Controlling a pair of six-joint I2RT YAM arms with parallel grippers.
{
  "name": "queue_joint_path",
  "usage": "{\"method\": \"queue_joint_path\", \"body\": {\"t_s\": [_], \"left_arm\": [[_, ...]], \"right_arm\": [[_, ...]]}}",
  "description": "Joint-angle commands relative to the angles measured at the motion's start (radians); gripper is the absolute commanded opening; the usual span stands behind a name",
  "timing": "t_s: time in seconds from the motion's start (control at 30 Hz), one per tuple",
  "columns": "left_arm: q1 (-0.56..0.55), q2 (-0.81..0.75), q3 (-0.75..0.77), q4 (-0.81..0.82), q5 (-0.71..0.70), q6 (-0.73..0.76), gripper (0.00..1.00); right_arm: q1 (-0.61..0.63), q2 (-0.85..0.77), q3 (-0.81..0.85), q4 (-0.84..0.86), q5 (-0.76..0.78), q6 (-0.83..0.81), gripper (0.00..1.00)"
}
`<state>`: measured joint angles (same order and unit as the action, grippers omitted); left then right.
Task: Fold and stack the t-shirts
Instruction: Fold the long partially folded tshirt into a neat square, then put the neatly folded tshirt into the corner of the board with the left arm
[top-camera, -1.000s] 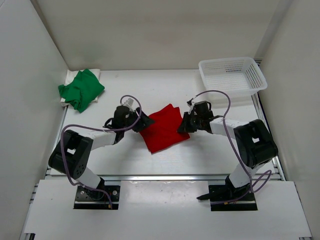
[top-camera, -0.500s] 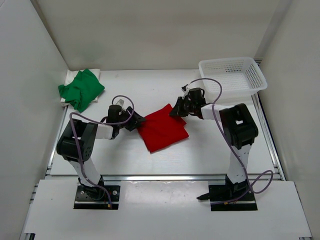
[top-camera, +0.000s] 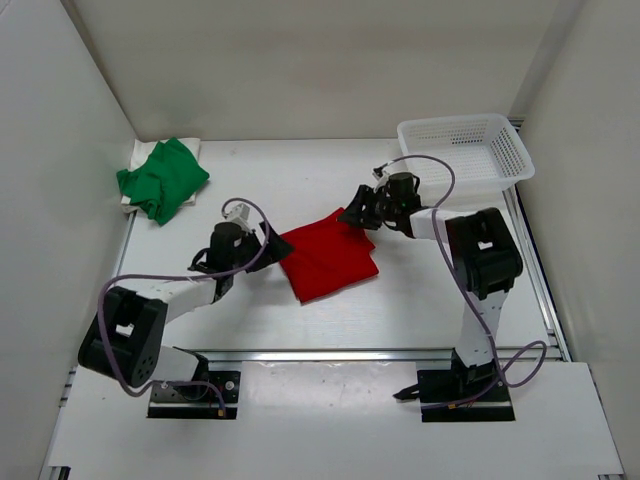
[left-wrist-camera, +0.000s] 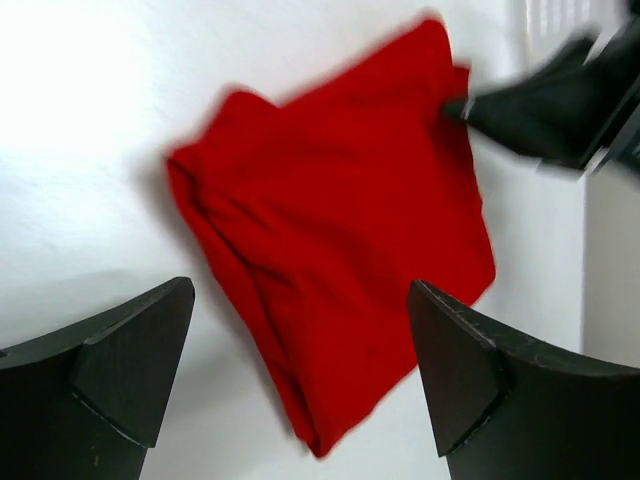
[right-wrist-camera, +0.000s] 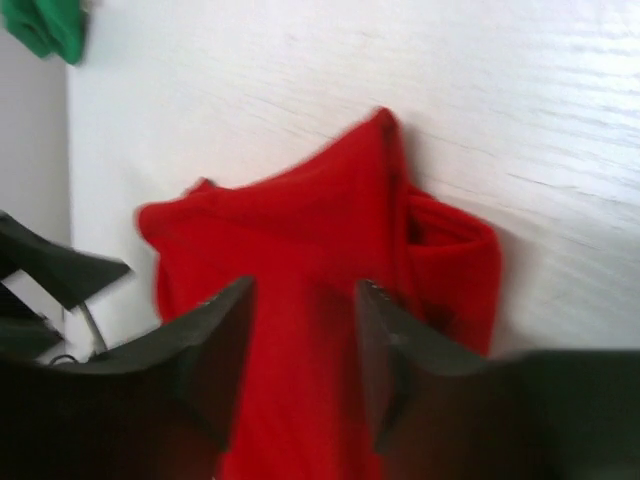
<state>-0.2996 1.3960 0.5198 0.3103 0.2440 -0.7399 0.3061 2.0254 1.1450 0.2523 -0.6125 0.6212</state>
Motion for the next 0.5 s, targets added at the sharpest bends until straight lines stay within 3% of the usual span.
{"method": "queue_joint_path", "body": {"t_s": [0.0,0.07,0.13,0.27,0.33,0.47], "left_arm": [[-0.116,-0.052,-0.044,-0.112,-0.101,0.100,0.99],[-0.125,-0.052,-0.070,-0.120,-0.150,0.077,0.92],[-0.054,0.031,-0.110,-0.053,-0.105,0.025,0.83],[-0.076,0.151,-0.075,0.018,-0.091,-0.004,0.80],[-0.099,0.231,-0.038,0.061,-0.051,-0.036,0.73],[-0.156,0.426,0.089,0.174,0.020,-0.139,0.27]], "right_arm": [[0.017,-0.152,-0.023,0.048,0.006,-0.009,0.52],[0.031,-0.218,-0.063,0.071,0.029,0.001,0.57],[0.040,-0.354,-0.144,0.097,0.036,0.011,0.60],[0.062,-0.453,-0.156,0.070,0.056,-0.018,0.60],[0.073,-0.487,-0.172,0.068,0.057,-0.023,0.60],[0.087,-0.542,-0.215,0.076,0.057,-0.024,0.61]]}}
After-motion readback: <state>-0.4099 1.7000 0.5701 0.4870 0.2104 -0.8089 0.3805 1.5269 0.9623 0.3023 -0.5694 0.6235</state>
